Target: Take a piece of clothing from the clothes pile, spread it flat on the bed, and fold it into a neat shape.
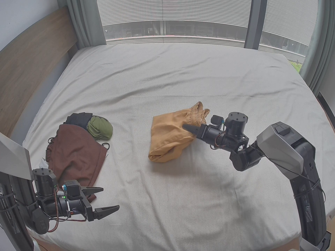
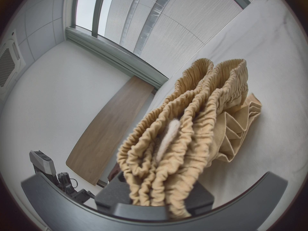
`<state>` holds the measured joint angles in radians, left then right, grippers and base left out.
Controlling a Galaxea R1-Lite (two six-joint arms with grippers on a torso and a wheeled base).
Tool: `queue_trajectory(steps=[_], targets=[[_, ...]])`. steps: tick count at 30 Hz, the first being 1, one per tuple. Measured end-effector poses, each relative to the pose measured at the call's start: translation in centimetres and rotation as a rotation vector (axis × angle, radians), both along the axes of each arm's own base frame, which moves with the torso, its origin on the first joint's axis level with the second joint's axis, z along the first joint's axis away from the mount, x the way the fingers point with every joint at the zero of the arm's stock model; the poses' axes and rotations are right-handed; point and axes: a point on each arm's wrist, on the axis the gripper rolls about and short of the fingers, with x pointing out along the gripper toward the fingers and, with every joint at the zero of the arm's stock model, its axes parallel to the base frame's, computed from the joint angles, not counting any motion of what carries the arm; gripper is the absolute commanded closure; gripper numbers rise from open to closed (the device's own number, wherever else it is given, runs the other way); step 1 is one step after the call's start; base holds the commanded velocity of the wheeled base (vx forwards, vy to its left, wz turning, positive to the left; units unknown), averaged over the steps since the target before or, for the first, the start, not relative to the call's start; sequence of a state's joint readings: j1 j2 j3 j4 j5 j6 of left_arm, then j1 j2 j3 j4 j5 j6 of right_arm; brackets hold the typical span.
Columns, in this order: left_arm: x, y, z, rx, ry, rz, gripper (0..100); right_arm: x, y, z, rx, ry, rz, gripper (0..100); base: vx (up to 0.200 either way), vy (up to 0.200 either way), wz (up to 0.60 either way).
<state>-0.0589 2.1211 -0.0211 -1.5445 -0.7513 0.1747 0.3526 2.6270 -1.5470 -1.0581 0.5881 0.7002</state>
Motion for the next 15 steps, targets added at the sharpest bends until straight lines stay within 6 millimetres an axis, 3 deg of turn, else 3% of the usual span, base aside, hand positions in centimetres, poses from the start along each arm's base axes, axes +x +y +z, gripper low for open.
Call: queue_trajectory(steps=[5, 15], targets=[[0.0, 0.0, 0.0, 0.000, -0.001, -0.001, 0, -1.5, -1.8, -2.9, -0.023, 0.041, -0.024, 100, 0.000, 0.000, 0.00], [0.0, -0.1, 0.0, 0.000, -0.001, -0.005, 0, -3.9, -4.3, -5.7, -0.035, 0.070, -0.062, 100, 0.000, 0.000, 0.00]])
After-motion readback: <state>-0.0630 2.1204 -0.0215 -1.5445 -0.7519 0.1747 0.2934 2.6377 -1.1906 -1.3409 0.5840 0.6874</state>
